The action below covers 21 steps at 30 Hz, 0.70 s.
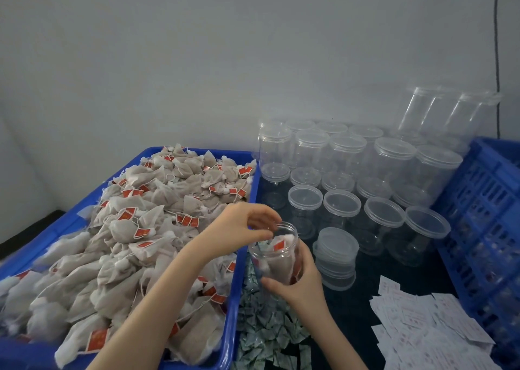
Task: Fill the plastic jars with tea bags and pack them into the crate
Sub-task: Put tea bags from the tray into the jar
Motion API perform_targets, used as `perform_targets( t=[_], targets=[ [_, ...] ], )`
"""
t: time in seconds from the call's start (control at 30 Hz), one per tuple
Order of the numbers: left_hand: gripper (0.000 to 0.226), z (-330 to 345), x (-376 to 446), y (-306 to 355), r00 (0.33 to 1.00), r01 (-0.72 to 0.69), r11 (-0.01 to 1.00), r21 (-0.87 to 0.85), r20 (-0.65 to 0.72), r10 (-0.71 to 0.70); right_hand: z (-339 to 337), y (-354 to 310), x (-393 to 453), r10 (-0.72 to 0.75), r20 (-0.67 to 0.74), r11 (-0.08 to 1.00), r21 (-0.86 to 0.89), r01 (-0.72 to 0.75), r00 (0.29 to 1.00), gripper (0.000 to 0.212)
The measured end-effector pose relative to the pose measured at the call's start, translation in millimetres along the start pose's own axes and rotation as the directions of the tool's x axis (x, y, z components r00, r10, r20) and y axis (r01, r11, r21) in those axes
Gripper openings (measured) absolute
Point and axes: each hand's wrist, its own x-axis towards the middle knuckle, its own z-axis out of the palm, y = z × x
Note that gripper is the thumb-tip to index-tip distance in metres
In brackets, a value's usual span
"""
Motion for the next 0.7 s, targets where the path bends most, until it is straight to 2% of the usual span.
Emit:
perform_targets(
  t=[0.07,0.13,0.17,0.23,0.3,0.37,0.4,0.53,0.7],
  targets=[
    [0.037,-5.9,0.6,-3.3,0.997,0.009,0.997,0.074,-0.072,-0.004,-0.7,0.0,-1.6,0.003,0.0,1.0,0.013,-0.003,1.0,0.1],
    [0.033,-12.9,1.7,-10.4,0.977,0.108,0.954,0.281,-0.209,-0.05,-2.2,0.4,-2.5,0.003,-0.009,1.0,0.026,-0.003,1.0,0.095],
    [0.027,-16.0,2.0,-15.7,0.963,0.192,0.895,0.404,-0.251,-0.093,-2.8,-0.1,-2.6,0.006,-0.014,0.999,0.035,-0.006,1.0,0.094],
    [0.02,-16.4,-0.3,-27.2,0.941,0.336,0.711,0.618,-0.187,-0.282,-4.4,-1.3,-2.6,0.009,-0.017,0.999,0.047,-0.008,1.0,0.096],
    [0.034,-9.6,-6.7,-38.2,0.846,0.359,0.538,0.763,-0.022,-0.533,-5.7,-2.1,-2.3,0.009,-0.012,0.999,0.052,-0.009,1.0,0.098],
    [0.042,-4.7,-13.2,-40.2,0.723,0.356,0.472,0.807,0.082,-0.686,-6.7,-2.4,-2.2,0.005,-0.012,0.999,0.053,-0.004,1.0,0.093],
    [0.042,-3.9,-14.9,-39.6,0.696,0.353,0.464,0.812,0.103,-0.711,-6.9,-2.6,-2.4,0.004,-0.013,0.999,0.053,-0.003,1.0,0.091],
    [0.044,-2.0,-13.9,-35.9,0.698,0.333,0.428,0.84,0.085,-0.711,-5.8,-1.8,-4.1,-0.001,-0.016,0.999,0.039,0.002,1.0,0.086],
    [0.037,-2.7,-12.2,-33.2,0.702,0.36,0.444,0.82,0.076,-0.708,-6.0,-2.4,-5.1,-0.004,-0.012,0.999,0.037,0.005,1.0,0.089]
  ],
)
